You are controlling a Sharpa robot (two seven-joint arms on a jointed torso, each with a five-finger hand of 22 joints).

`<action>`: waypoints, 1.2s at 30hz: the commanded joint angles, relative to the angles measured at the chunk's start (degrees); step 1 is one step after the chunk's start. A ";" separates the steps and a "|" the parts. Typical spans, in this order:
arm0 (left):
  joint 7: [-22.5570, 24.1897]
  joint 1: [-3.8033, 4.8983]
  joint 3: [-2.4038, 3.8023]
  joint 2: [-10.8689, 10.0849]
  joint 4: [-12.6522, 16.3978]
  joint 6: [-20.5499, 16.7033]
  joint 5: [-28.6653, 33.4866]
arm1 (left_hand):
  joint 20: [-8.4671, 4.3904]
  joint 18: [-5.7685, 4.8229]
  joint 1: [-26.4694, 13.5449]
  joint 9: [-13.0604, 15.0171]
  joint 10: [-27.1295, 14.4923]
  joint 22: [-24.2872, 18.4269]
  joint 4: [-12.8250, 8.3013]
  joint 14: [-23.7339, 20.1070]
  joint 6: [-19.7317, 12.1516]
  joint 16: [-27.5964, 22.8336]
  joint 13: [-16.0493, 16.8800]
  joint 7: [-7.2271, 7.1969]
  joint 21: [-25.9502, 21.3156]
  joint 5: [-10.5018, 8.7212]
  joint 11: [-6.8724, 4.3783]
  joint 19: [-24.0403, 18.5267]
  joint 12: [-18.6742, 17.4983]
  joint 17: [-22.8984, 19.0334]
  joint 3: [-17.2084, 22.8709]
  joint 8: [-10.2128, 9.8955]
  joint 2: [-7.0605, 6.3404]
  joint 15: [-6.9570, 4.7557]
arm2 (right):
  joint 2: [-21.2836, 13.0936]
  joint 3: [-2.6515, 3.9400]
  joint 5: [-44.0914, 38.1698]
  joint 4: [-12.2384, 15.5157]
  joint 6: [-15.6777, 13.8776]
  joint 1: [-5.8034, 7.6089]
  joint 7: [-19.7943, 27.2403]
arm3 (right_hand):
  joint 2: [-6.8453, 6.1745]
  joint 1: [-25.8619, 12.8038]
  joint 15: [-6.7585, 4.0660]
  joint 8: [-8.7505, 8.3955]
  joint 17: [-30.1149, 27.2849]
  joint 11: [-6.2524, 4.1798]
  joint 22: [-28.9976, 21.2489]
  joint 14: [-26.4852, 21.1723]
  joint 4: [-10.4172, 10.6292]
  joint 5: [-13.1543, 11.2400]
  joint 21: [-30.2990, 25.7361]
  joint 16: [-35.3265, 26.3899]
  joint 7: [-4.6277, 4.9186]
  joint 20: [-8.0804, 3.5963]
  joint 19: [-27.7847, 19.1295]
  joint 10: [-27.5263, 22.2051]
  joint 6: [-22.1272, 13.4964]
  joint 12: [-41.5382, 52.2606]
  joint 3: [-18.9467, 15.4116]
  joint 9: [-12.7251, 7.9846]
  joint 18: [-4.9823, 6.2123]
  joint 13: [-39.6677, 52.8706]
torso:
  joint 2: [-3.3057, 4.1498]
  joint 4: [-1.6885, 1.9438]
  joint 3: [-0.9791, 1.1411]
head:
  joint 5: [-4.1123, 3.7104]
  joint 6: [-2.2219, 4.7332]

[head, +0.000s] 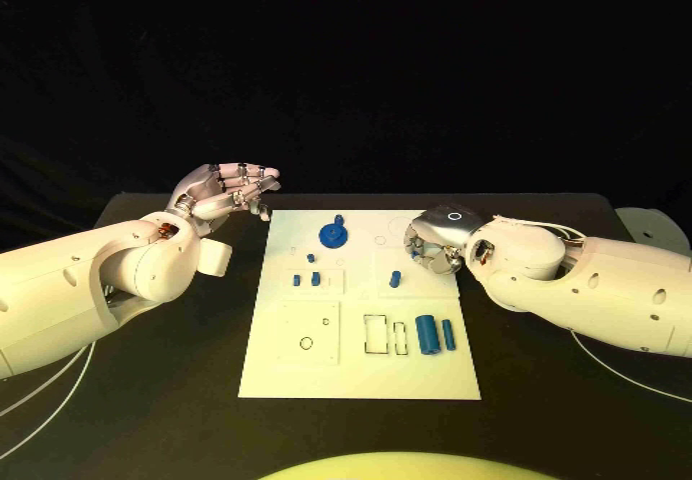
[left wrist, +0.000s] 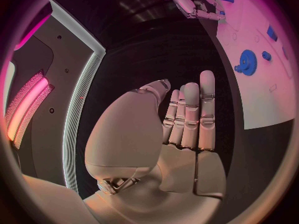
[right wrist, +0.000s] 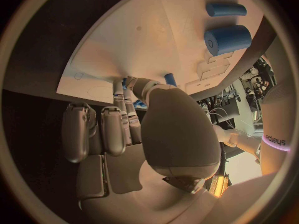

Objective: Assemble the parts on the task board

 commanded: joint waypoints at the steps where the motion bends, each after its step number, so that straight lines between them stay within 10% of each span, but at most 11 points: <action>1: -0.31 0.01 0.03 0.00 0.06 0.45 0.38 | -0.17 0.38 0.35 -0.06 -0.55 -0.06 -0.31 -0.30 -0.55 -0.32 0.10 -0.02 -0.29 0.25 0.01 0.28 0.37 -0.16 0.66 -0.25 -0.44 0.19 | -0.03 -0.59 -1.22 -0.59 4.09 -0.85 -1.65 | 0.05 -0.04 -0.24 -0.08 -0.01 0.05 8.76 2.46 -0.69 0.12 0.38 0.36 0.20 -0.01 0.77 0.29 0.28 -0.28 0.22 0.04 -0.72 -0.08 | 0.02 -0.03 -0.01 | -0.03 -0.02; 36: -0.50 -0.01 0.03 -0.26 0.02 0.07 0.38 | -0.18 0.39 0.72 -0.05 -0.70 -0.04 -0.89 -0.38 -0.57 -0.37 0.14 0.07 -0.25 0.25 0.07 0.33 0.63 -0.33 1.50 -0.19 -0.32 0.21 | -1.79 -0.13 0.24 2.91 -9.47 -0.85 -3.83 | 1.36 -3.16 -0.96 0.96 -0.40 -0.76 11.15 2.48 -2.90 -0.68 4.61 0.17 -0.58 -0.39 2.70 2.99 2.73 -0.55 0.58 0.82 -1.61 0.07 | 0.01 -0.03 0.01 | -0.49 0.19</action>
